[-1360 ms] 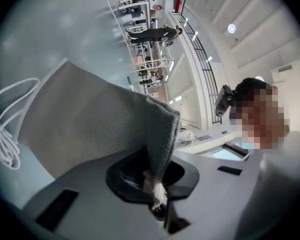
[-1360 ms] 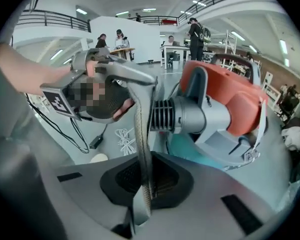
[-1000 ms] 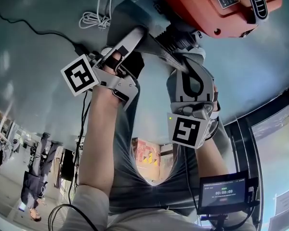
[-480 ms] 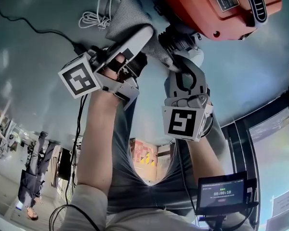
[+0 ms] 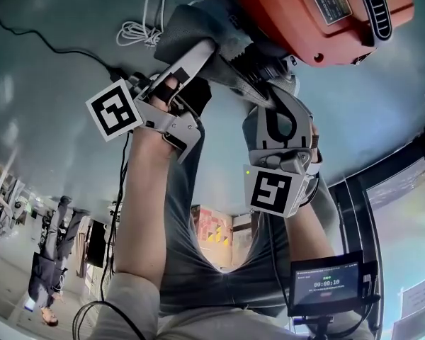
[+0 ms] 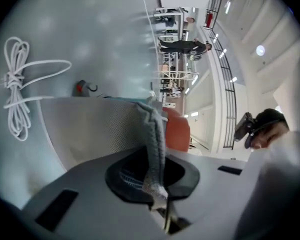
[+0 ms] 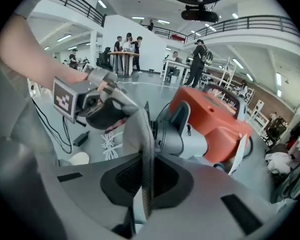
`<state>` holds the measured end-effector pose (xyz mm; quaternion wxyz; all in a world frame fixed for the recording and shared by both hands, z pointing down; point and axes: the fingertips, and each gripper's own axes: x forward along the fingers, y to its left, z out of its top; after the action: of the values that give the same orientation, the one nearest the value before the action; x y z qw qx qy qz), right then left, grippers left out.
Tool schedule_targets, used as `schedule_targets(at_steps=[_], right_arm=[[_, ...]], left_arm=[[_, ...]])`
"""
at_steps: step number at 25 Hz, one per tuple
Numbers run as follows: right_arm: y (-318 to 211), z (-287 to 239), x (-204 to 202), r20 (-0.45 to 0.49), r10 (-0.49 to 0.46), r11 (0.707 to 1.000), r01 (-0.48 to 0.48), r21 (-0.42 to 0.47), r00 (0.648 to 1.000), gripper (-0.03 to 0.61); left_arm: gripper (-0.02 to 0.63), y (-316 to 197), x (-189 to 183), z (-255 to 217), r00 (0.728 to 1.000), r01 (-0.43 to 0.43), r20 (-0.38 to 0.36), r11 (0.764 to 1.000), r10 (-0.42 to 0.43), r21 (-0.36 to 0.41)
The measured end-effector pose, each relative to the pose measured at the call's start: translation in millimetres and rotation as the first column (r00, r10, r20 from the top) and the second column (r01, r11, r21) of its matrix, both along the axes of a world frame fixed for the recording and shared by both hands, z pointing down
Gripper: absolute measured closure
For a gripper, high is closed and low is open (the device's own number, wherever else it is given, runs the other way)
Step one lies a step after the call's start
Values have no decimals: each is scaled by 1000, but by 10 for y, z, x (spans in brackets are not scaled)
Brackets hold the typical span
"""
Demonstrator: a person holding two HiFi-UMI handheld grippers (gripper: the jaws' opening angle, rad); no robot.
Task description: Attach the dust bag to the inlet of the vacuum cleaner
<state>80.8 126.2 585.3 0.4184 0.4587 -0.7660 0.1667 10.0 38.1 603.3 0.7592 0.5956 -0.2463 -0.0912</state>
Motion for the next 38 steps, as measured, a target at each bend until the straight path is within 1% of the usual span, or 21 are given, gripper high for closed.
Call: schedule_targets(at_steps=[2,4,7,9,10,11,13,15,17,18,20,22,24,25,26,28,30,32,34,36,38], right_arm=[[33,92,-16,12,-13,998,14,-53,1000,558],[68,182,-55,41,-8,993,12,-117,999,558],[107,302,-136,100,10,977,12,-214,995,558],[101,306,-161,115,20,972,8,-236,993,558],[86,271,-159,107,22,974,2,-225,994,558],[71,220,-143,92,23,980,-4,-198,995,558],[54,94,-79,53,30,993,-23,-116,998,558],[21,-56,1,19,46,999,-46,-19,999,558],[-10,-165,59,0,69,996,-69,52,998,558],[-19,-177,70,-3,75,995,-74,65,997,558],[-35,-127,64,11,72,996,-72,48,997,558],[-46,-75,36,60,64,998,-65,11,996,557],[-47,-72,-6,151,50,999,-49,-12,987,557],[-29,-78,-6,190,45,999,-40,-28,981,555],[1,-87,12,211,43,999,-35,-41,977,552],[60,-126,53,210,27,999,-21,-35,977,538],[111,-228,38,225,-30,999,26,18,974,518],[159,-358,8,274,-101,993,83,78,956,518],[157,-401,60,289,-122,990,94,108,950,518],[154,-349,133,266,-115,991,91,100,957,518],[221,-260,154,250,-111,993,100,54,962,518]], left_arm=[[591,-65,33,-159,1000,-20,-23,996,22,84],[591,-100,91,-264,998,-34,-41,989,40,141],[591,-116,148,-330,996,-50,-61,983,62,175],[594,-121,159,-285,997,-60,-41,983,69,176],[594,-121,156,-231,997,-58,-33,986,64,158],[594,-116,149,-167,998,-46,-35,991,50,123],[594,-90,127,-39,998,-4,-56,999,6,32],[594,-44,91,78,998,16,-53,999,-19,-40],[591,18,52,189,1000,15,-26,996,-18,-88],[588,47,45,233,1000,18,-22,994,-20,-111],[583,55,60,250,998,31,-42,990,-37,-136],[583,3,62,159,997,35,-70,994,-42,-101],[571,-68,10,7,993,35,-109,999,-39,-34],[531,-98,-27,-72,990,38,-132,999,-38,-1],[491,-115,-66,-142,988,41,-150,999,-36,31],[408,-109,-144,-241,987,35,-158,994,-18,101],[373,-66,-230,-315,990,9,-143,986,16,167],[373,-9,-288,-400,990,-36,-127,976,65,216],[373,37,-271,-447,988,-91,-95,963,118,254],[373,44,-202,-406,990,-124,-39,956,139,267],[374,54,-131,-322,988,-154,40,953,149,262]])
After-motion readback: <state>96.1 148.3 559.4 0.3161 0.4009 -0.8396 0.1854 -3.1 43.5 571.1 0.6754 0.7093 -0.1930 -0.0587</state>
